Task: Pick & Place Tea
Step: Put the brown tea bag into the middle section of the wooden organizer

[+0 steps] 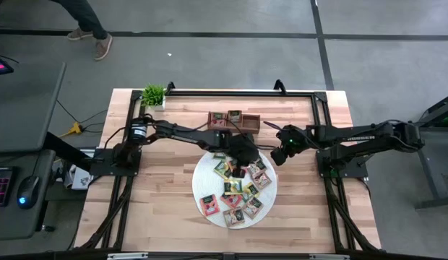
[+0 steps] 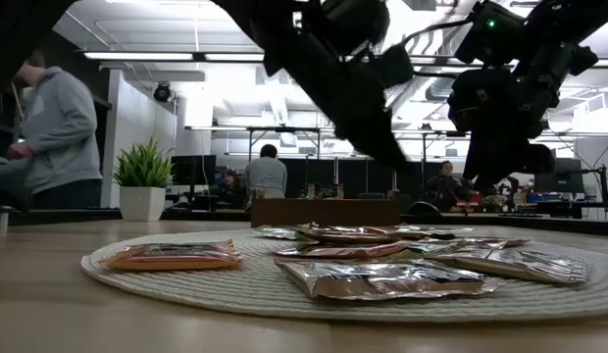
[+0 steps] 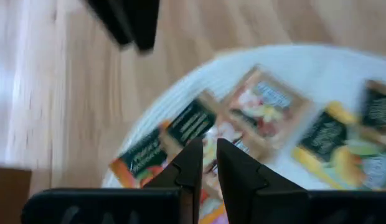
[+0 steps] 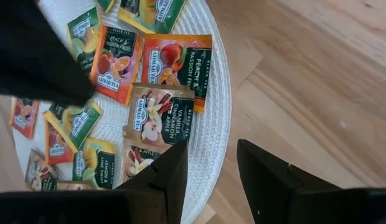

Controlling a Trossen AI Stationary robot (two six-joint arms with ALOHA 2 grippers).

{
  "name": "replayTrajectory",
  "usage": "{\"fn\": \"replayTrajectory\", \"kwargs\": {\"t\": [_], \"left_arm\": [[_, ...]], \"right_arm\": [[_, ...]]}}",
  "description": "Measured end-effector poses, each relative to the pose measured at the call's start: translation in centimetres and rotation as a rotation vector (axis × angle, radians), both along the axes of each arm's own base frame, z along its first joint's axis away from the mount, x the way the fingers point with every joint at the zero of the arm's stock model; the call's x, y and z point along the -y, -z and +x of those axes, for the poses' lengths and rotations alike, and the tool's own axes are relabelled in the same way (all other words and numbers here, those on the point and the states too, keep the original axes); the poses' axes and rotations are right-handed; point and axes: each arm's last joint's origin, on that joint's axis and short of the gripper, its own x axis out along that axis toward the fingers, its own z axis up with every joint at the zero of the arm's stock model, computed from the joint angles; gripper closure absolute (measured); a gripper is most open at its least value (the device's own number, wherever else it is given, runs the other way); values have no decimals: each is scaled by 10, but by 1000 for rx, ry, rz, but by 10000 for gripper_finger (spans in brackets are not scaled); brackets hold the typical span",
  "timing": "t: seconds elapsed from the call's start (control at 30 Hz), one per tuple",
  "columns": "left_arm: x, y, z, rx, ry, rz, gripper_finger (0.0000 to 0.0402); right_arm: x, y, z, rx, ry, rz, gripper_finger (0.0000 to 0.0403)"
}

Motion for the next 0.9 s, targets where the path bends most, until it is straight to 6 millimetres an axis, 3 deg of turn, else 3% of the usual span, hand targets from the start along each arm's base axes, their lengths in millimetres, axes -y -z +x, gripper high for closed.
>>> {"fn": "replayTrajectory", "kwargs": {"t": [0.37,0.9], "left_arm": [[2,39,8,-78,-190,-146,357],[13,41,9,-83,-182,-144,357]], "right_arm": [[-1,0,0,-9,56,-28,268],[-7,0,1,-4,58,-2,268]]}}
